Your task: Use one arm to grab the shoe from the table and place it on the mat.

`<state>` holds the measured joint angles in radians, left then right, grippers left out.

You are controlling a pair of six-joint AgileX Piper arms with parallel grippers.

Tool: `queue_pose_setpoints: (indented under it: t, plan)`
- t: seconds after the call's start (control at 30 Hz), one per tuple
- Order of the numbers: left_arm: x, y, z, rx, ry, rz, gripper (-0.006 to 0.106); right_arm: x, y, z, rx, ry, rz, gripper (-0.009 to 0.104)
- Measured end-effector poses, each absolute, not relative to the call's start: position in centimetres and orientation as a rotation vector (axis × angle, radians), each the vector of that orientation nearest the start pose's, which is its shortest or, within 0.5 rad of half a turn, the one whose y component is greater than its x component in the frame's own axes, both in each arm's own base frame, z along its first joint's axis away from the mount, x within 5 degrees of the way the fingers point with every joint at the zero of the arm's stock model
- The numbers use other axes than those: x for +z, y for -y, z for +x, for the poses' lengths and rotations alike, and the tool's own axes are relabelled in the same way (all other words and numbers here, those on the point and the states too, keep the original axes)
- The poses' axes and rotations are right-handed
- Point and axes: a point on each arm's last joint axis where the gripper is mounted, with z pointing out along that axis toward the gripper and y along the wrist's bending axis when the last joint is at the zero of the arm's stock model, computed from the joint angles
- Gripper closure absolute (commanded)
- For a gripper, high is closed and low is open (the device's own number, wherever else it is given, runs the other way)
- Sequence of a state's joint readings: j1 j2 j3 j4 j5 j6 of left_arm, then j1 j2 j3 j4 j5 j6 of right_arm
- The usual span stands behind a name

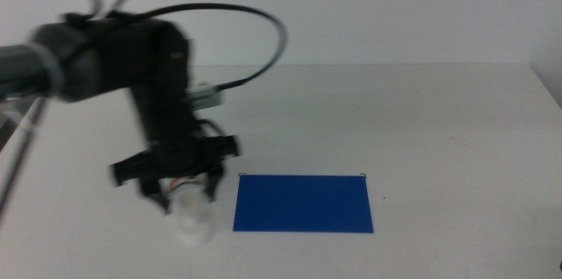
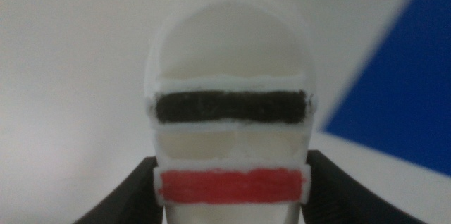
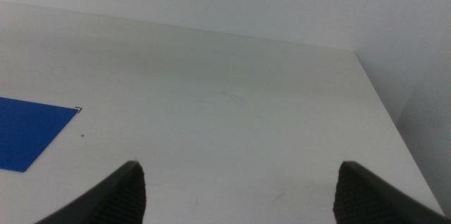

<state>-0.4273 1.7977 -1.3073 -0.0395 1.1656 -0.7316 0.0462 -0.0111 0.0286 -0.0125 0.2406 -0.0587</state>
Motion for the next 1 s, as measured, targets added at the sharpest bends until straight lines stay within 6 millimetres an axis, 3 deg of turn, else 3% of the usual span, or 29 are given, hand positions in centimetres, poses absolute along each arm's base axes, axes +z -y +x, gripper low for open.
queue_pose_setpoints:
  t: [0.27, 0.47, 0.67, 1.0]
  plan:
    - [21.5, 22.1, 33.0, -0.090, -3.115, -0.336, 0.097, 18.2, -0.2, 5.5, -0.021, -1.739, -0.100, 0.017]
    - [20.6, 26.2, 34.3, -0.135, -3.104, -0.265, 0.097, 18.2, -0.2, 5.5, -0.021, -1.739, -0.100, 0.017]
    - [20.0, 27.7, 35.1, -0.159, -3.095, -0.248, 0.097, 18.2, -0.2, 5.5, -0.021, -1.739, -0.100, 0.017]
    - [20.3, 27.5, 35.4, -0.121, -3.068, -0.230, 0.097, 18.2, -0.2, 5.5, -0.021, -1.739, -0.100, 0.017]
